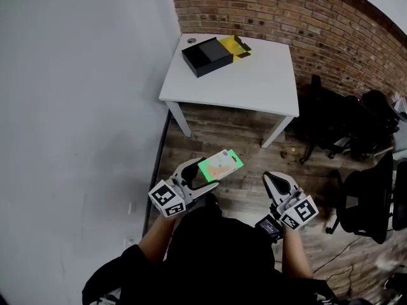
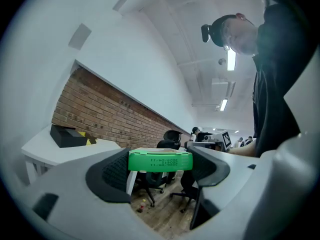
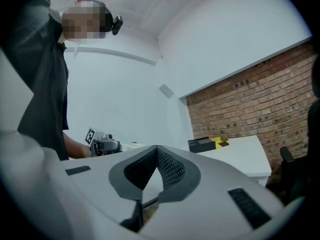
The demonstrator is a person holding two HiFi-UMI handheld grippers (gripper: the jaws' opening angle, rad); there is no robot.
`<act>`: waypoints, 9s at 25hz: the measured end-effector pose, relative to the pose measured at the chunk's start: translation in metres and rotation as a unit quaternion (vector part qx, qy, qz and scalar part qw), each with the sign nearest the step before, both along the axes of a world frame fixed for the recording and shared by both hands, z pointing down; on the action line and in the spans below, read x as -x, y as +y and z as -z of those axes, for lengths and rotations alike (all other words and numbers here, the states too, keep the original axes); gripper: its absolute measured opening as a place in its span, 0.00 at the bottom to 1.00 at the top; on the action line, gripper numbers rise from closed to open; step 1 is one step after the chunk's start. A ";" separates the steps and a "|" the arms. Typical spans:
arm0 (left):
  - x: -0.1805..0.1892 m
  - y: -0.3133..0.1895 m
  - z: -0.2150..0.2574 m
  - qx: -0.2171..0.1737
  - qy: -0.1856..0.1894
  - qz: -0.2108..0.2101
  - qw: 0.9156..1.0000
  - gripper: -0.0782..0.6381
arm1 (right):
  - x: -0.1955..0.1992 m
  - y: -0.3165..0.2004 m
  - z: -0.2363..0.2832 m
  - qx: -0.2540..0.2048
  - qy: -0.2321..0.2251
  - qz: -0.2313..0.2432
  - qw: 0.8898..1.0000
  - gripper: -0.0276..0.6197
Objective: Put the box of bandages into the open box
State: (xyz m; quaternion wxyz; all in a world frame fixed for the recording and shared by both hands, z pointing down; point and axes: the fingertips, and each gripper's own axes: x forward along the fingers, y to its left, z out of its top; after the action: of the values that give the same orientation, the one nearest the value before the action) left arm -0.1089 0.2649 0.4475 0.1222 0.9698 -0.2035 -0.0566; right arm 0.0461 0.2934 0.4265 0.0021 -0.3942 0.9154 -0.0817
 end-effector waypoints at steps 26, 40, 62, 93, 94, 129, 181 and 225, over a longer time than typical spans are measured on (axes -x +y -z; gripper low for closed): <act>0.086 -0.142 -0.008 0.004 0.048 0.017 0.999 0.62 | 0.082 -0.153 0.013 0.006 0.042 0.011 0.999 0.05; 0.065 -0.231 -0.016 0.015 0.015 0.049 0.999 0.62 | 0.063 -0.268 -0.003 0.003 0.010 0.052 0.999 0.05; -0.057 -0.411 0.024 -0.009 -0.024 0.094 0.995 0.62 | -0.064 -0.453 0.002 -0.011 -0.010 0.099 0.995 0.05; -0.035 -0.649 0.030 -0.067 -0.178 -0.067 0.980 0.62 | -0.029 -0.600 -0.021 0.042 -0.003 -0.003 0.999 0.05; -0.036 -0.658 0.028 -0.070 -0.183 -0.083 0.977 0.62 | -0.029 -0.606 -0.021 0.043 0.000 -0.010 0.999 0.05; -0.170 -0.794 -0.138 -0.026 -0.298 -0.156 0.941 0.62 | -0.100 -0.722 -0.062 0.091 0.027 -0.050 0.994 0.05; -0.168 -0.804 -0.213 0.033 -0.437 -0.125 0.890 0.62 | -0.105 -0.752 -0.082 0.099 0.017 -0.026 0.995 0.05; -0.151 -0.622 -0.014 0.030 -0.056 -0.044 0.997 0.13 | -0.073 -0.622 -0.018 0.008 -0.029 0.099 0.995 0.05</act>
State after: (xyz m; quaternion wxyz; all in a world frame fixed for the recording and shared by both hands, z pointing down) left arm 0.0425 -0.3574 0.4618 0.1425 0.9753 -0.1687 0.0093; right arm 0.1190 -0.3281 0.4447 0.0172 -0.2988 0.9489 -0.0997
